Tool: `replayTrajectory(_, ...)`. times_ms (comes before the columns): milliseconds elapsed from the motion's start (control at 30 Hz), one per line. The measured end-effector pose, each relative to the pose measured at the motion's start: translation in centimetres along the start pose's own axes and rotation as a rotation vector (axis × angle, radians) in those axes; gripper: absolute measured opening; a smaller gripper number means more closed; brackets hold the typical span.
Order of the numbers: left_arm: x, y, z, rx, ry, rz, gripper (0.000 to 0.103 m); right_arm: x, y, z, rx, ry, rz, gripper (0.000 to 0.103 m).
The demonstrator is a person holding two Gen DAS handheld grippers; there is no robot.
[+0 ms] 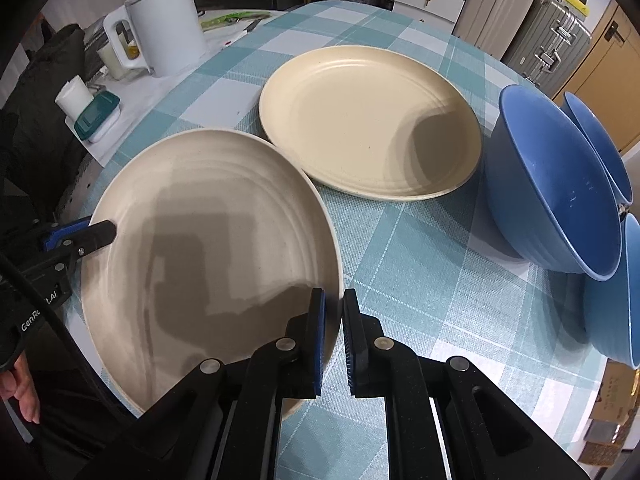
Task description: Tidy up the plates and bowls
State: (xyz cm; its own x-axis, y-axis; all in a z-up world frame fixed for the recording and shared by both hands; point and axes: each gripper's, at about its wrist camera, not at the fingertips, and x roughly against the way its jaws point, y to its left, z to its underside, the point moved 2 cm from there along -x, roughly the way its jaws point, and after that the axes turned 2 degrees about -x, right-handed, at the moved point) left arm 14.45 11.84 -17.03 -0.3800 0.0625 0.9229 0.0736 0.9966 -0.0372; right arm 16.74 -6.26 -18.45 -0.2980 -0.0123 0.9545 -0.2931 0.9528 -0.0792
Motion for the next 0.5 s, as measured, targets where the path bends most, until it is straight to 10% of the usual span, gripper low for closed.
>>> replayTrajectory(500, -0.1, -0.8, 0.2, -0.037, -0.01, -0.036, 0.008, -0.6, 1.3, 0.1, 0.066, 0.027, 0.086, 0.012)
